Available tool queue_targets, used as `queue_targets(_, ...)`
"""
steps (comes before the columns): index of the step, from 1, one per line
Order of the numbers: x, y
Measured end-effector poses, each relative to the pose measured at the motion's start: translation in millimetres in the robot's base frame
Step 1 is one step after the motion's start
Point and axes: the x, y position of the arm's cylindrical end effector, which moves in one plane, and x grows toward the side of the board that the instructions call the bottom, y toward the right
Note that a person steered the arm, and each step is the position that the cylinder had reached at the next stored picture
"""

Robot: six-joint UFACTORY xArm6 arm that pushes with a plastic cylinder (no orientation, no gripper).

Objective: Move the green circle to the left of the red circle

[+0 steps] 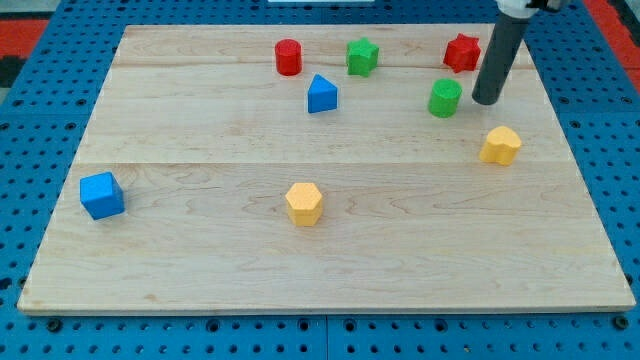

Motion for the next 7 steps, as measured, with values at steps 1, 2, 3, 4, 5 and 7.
queue_targets(1,6.7,-51.5)
queue_targets(2,4.6,-147.2)
queue_targets(3,37.9,-175.5)
queue_targets(4,69.2,-176.7)
queue_targets(5,67.5,-238.0)
queue_targets(7,30.2,-255.1)
